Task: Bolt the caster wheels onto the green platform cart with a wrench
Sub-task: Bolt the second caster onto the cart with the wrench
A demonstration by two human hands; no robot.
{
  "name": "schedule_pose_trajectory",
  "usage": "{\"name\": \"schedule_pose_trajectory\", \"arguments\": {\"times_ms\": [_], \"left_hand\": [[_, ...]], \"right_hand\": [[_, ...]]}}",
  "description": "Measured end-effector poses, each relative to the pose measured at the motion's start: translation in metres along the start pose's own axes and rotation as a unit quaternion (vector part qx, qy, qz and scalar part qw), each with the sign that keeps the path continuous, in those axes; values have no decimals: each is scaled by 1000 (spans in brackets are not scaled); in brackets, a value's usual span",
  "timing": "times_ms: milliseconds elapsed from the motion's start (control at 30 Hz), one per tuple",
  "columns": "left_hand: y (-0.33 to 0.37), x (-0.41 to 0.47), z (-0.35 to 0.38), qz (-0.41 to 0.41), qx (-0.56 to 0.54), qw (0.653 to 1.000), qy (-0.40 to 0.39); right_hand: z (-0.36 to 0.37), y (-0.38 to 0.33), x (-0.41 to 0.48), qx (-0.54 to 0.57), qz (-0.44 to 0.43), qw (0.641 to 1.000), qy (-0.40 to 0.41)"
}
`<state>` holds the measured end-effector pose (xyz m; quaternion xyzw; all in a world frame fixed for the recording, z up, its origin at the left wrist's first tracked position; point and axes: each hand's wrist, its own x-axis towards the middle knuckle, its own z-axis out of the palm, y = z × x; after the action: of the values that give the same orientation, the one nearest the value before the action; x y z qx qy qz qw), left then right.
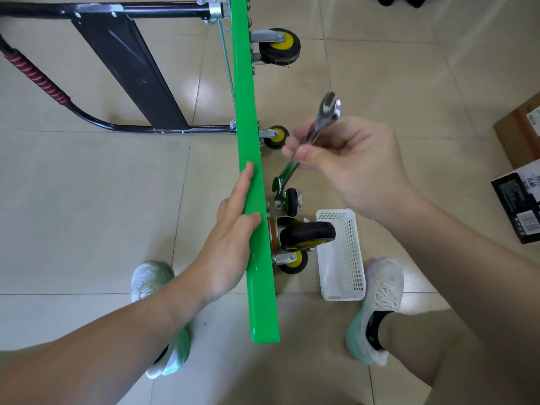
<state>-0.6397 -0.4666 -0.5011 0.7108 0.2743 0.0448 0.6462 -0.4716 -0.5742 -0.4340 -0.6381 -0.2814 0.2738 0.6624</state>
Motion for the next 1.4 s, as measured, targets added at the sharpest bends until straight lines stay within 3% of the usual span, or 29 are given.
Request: {"name": "schedule_pose_trajectory", "arguments": {"times_ms": [167, 700, 1100, 1400], "left_hand": [[-1, 0, 2, -2, -9, 1000, 10], [-3, 2, 4, 3, -7, 1000, 26], [-6, 6, 3, 2, -21, 999, 26], [-3, -1, 4, 9, -7, 1000, 18]], "right_hand": [[4, 12, -29, -30, -73, 997, -15], [24, 28, -31, -116, -125, 985, -30], [26, 32, -16, -113, -105, 987, -53], [31, 31, 3, -17, 1, 999, -42]]}}
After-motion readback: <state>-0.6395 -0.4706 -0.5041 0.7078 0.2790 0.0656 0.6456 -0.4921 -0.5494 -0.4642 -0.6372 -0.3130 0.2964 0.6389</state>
